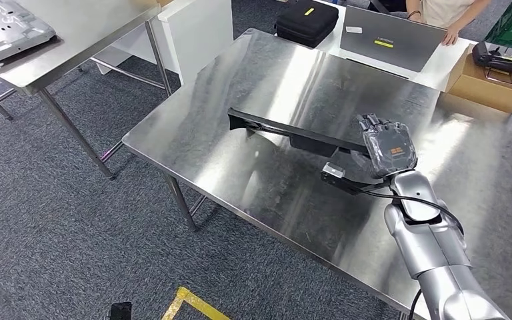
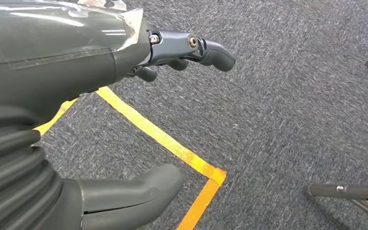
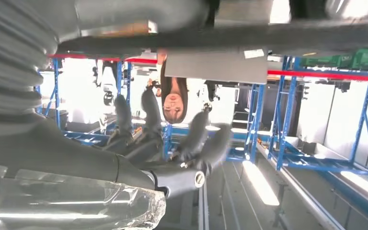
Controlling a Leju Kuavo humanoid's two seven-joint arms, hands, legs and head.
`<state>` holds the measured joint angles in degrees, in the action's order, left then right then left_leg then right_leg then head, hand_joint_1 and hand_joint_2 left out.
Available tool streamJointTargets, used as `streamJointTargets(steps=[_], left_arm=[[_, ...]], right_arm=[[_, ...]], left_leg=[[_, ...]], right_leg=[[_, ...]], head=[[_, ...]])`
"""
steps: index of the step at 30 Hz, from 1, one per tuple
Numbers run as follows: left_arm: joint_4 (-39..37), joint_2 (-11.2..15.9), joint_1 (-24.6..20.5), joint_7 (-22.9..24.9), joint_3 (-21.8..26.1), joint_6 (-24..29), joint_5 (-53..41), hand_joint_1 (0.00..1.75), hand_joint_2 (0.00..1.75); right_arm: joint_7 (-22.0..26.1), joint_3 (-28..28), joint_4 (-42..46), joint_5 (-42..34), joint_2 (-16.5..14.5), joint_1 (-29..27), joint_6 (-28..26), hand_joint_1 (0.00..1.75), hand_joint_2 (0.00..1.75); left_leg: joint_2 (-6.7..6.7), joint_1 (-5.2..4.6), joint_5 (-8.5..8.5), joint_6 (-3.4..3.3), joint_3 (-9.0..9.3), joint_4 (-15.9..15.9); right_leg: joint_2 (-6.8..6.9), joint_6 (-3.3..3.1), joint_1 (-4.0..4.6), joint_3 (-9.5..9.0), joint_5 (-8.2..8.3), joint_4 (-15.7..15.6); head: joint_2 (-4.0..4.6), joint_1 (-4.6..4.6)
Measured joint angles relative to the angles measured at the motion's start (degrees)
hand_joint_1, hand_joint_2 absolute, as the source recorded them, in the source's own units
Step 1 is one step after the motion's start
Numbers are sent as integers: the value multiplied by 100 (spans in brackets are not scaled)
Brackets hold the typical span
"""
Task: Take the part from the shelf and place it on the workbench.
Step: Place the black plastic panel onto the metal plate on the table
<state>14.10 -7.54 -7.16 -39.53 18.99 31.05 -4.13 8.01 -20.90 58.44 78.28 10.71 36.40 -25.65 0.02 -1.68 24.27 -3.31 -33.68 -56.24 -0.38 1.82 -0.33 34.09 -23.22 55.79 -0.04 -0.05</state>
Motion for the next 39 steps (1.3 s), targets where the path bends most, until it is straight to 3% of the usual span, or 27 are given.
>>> streamJointTargets(steps=[2, 19, 23, 39], left_arm=[[-7, 1, 8, 1, 1, -25, -1, 0, 0], [-50, 10, 16, -1, 1, -180, -54, 0, 0], [-57, 10, 16, 1, 0, -182, -76, 0, 0], [-91, 33, 31, 2, 53, -174, -69, 0, 0]], right_arm=[[-22, -41, -38, 3, -25, 3, -1, 0, 0], [-143, -118, -61, 21, -23, -55, 14, 0, 0], [-115, -105, -61, -126, 9, -74, 290, 0, 175], [505, 190, -556, -2130, 319, 438, 2174, 0, 175]], left_leg=[[0, 0, -1, -1, -1, -1], [2, 2, 0, -1, 3, -1], [2, 2, 0, -1, 2, -1], [3, 0, -6, -9, -12, -3]], right_leg=[[0, 1, -5, 1, 1, 0], [-1, 1, -24, 18, 1, 0], [-1, 1, -24, 18, 1, 0], [-2, 11, -24, 14, 8, 0]], head=[[0, 1], [0, -1], [0, 0], [0, 1]])
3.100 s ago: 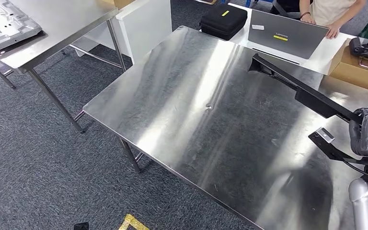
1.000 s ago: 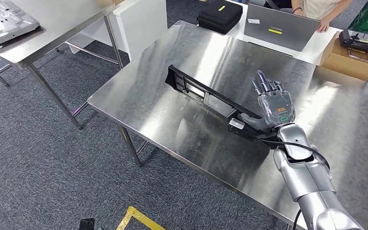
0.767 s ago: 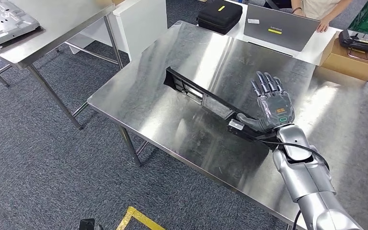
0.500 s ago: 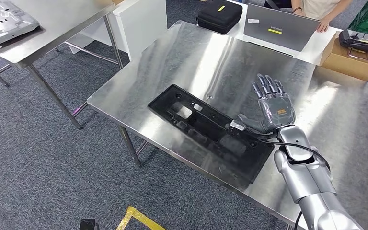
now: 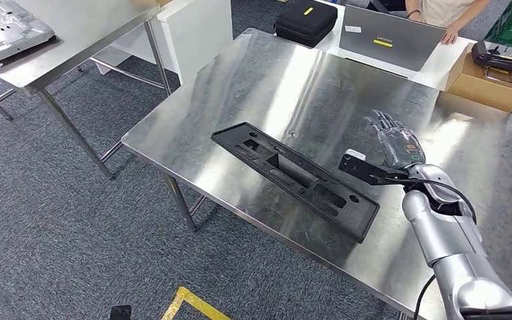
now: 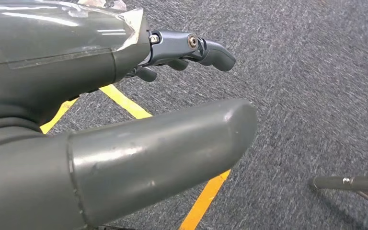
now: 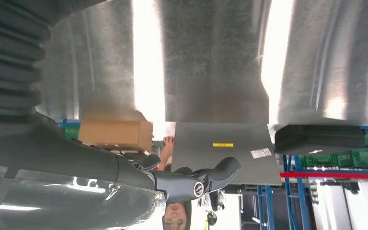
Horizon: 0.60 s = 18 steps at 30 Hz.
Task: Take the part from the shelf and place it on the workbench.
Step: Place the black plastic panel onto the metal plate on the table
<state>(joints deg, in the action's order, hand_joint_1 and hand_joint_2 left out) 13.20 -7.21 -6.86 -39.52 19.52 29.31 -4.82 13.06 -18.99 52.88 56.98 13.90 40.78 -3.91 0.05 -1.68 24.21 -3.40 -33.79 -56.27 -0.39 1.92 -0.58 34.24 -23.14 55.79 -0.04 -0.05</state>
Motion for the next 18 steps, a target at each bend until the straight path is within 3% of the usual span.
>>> streamJointTargets(steps=[11, 18], left_arm=[[-8, -16, 88, -1, 96, 86, 78, 0, 0], [-8, -35, 212, 0, 266, 90, 201, 0, 0]], right_arm=[[-403, -15, -217, 169, 550, 501, -335, 0, 175], [-584, 176, -214, -50, 1614, 534, -754, 0, 175]], left_leg=[[-5, -2, 0, -1, 0, -3], [-30, -11, 7, -15, -14, -18]], right_leg=[[5, 0, -1, 10, 0, -1], [35, 2, -3, 26, -1, -6]], head=[[0, -1], [0, 1]])
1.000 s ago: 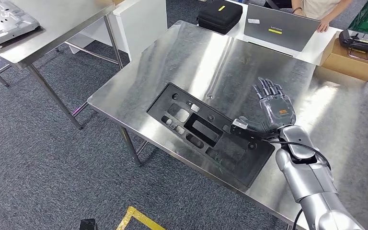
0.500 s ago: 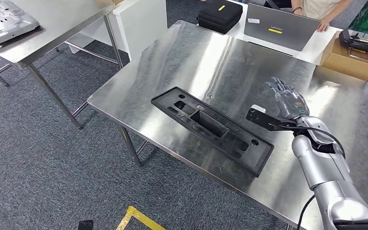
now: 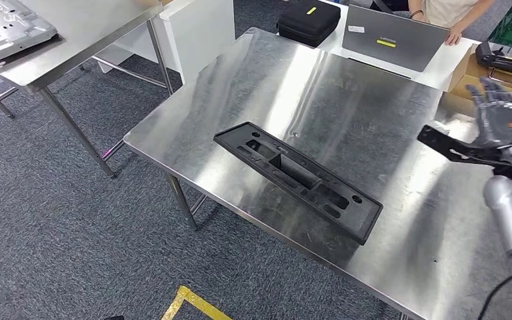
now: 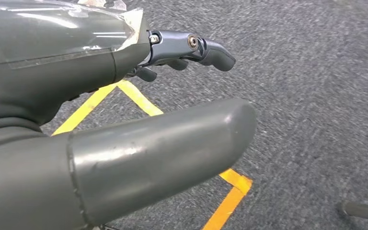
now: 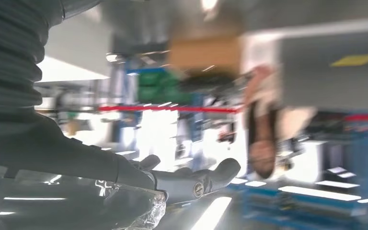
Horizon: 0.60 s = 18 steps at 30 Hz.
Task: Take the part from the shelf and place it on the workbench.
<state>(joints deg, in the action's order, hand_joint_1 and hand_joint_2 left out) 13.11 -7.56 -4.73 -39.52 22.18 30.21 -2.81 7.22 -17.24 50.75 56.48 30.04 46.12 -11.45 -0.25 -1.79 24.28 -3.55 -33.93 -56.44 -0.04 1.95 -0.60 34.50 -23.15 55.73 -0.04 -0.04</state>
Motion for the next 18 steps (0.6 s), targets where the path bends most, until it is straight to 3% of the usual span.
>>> streamJointTargets(steps=[2, 5, 8, 13, 18], left_arm=[[3, -25, 19, 0, 63, -25, 29, 0, 0], [9, -80, 77, 0, 153, -57, 59, 0, 0], [11, -110, 116, -1, 232, -72, 75, 0, 0], [11, -158, 106, 0, 327, -67, 86, 0, 0], [7, -230, 110, 1, 459, -35, 134, 0, 0]], right_arm=[[-103, 196, 226, -211, 448, -336, -174, 0, 175], [-334, 842, 888, -444, 1122, -1387, -449, 0, 175], [-563, 1705, 1625, -349, 1466, -2549, -570, 0, 175], [-565, 3286, 2825, -221, 1606, -4174, -391, 0, 175], [65, 4984, 3948, -164, 1374, -5430, -56, 0, 175]], left_leg=[[-16, 0, 12, -21, 4, -7], [-85, 4, 24, -45, 5, -13], [-83, -2, 45, -57, 7, -13], [-75, -5, 59, -65, 11, -13], [-65, -8, 62, -67, 17, -12]], right_leg=[[16, 15, 2, -8, -11, -5], [80, 56, 5, -47, -38, -7], [80, 63, 3, -46, -42, -7], [66, 72, -1, -38, -50, -9], [58, 78, -10, -40, -56, -9]], head=[[0, 3], [0, -25], [0, -32], [0, -33], [0, -33]])
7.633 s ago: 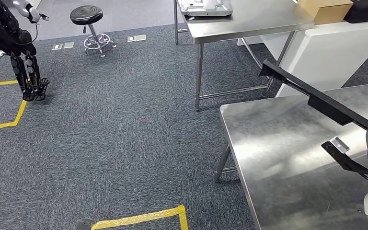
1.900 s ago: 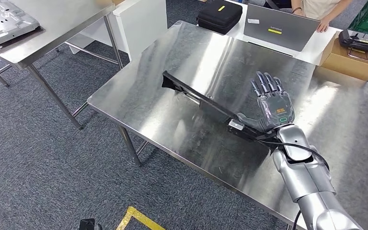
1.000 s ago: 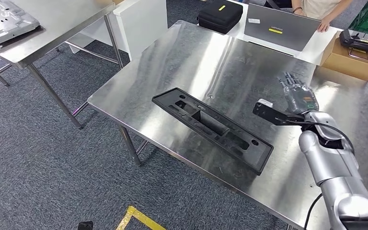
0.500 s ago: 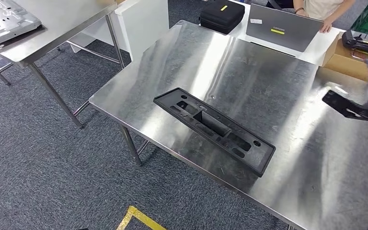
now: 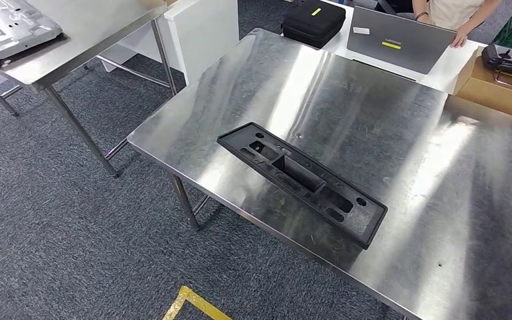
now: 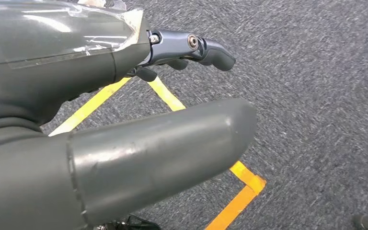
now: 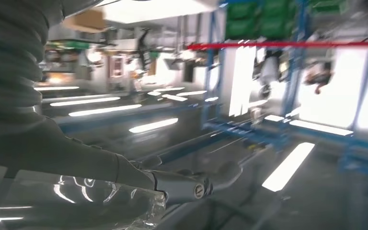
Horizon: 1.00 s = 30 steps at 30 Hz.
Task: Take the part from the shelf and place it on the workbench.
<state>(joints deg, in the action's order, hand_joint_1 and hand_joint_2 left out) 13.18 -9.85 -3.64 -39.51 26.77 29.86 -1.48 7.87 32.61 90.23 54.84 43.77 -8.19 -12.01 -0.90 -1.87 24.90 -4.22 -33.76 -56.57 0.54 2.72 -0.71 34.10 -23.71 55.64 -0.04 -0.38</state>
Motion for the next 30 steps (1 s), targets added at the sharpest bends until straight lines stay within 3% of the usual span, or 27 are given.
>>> streamJointTargets(steps=[5, 10, 13, 15, 22, 25, 27, 30], left_arm=[[-44, -36, -7, 65, 107, 172, 44, 0, 0], [-51, -41, -7, 82, 127, 193, 37, 0, 0], [-64, -40, -11, 134, 176, 272, -19, 0, 0], [-68, -37, -19, 145, 196, 290, -34, 0, 0], [-70, -33, -46, 70, 232, 309, 6, 0, 0], [-70, -29, -52, 25, 301, 337, 88, 0, 0], [-70, -32, -57, 4, 356, 353, 130, 0, 0], [-70, -47, -58, 4, 427, 378, 154, 0, 131]], right_arm=[[843, 1443, 912, -18, -688, -482, 224, 0, 175], [1159, 1764, 1087, -3, -910, -491, 333, 0, 175], [2493, 3555, 1966, 21, -2084, -196, 973, 0, 175], [2906, 4502, 2427, -6, -2669, -25, 1201, 0, 175], [3140, 5272, 2766, 56, -3250, 360, 1134, 0, 175], [3173, 5320, 2621, 52, -3485, 468, 509, 0, 175], [3119, 5323, 2216, 104, -3575, 570, -269, 0, 175], [2692, 5325, 1240, 360, -3621, 688, -1525, 0, 175]], left_leg=[[12, -1, 5, 5, 11, 1], [14, -1, 7, 7, 12, 1], [43, -1, 12, 14, 15, 3], [66, -1, 14, 17, 18, 4], [98, -2, 25, 9, 48, 4], [107, -2, 34, 9, 55, 4], [121, -1, 32, 9, 63, 3], [133, -2, 35, 6, 73, 3]], right_leg=[[-19, -1, 0, 3, -1, 0], [-22, -1, 0, 3, -1, -1], [-44, -3, 0, 3, -2, 0], [-63, -4, -1, 2, -1, 1], [-94, -6, -1, 18, -5, -1], [-107, -7, -1, -12, -4, 0], [-119, -8, 0, -25, -1, 0], [-124, -7, 0, -23, -3, -1]], head=[[0, -1], [0, -2], [0, -1], [0, 0], [0, -3], [0, -1], [0, 1], [0, -1]])
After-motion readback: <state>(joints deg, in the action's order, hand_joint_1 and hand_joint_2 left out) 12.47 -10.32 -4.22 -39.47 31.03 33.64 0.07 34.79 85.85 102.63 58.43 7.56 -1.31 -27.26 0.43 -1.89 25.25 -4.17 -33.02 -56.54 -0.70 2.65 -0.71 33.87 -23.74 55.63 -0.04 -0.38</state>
